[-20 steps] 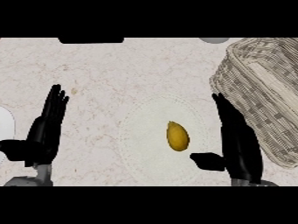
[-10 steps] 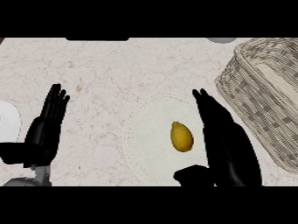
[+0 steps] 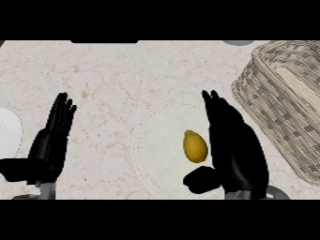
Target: Pick the lemon from the placemat and place it in the basket
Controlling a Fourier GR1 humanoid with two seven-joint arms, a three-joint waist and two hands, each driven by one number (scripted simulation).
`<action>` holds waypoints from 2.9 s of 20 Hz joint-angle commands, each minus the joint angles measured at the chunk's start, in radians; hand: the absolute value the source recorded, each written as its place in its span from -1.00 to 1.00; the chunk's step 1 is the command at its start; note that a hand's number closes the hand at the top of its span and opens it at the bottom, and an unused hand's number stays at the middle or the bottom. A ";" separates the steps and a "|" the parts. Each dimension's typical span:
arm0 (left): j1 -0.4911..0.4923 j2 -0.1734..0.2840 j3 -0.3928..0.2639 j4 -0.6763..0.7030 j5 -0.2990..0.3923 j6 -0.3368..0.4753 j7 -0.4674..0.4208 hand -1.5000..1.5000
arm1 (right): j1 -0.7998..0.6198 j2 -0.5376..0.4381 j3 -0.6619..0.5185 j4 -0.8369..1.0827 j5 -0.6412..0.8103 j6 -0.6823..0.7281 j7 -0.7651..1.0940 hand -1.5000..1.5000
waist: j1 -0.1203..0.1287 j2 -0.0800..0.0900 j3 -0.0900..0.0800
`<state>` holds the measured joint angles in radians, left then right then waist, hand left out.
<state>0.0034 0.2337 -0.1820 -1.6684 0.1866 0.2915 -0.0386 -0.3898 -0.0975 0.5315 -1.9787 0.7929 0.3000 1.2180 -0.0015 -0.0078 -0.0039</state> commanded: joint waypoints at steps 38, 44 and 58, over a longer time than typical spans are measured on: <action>-0.038 -0.070 0.034 -0.022 -0.048 -0.039 0.056 0.00 | 0.100 0.097 0.009 0.227 0.149 -0.032 0.041 -1.00 | 0.003 0.006 0.004; 0.001 -0.064 0.063 -0.018 -0.052 -0.066 0.016 0.00 | 0.109 0.097 -0.058 0.400 0.160 -0.125 -0.105 -1.00 | 0.007 0.008 0.004; -0.013 -0.101 0.090 -0.001 -0.077 -0.094 0.029 0.00 | 0.101 0.097 0.019 0.541 0.148 -0.279 -0.117 -1.00 | 0.008 0.009 0.004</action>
<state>-0.0146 0.1538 -0.0889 -1.6841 0.1196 0.2012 0.0123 -0.2689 -0.0075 0.5274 -1.5615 0.9375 0.1285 1.0612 0.0038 -0.0006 -0.0001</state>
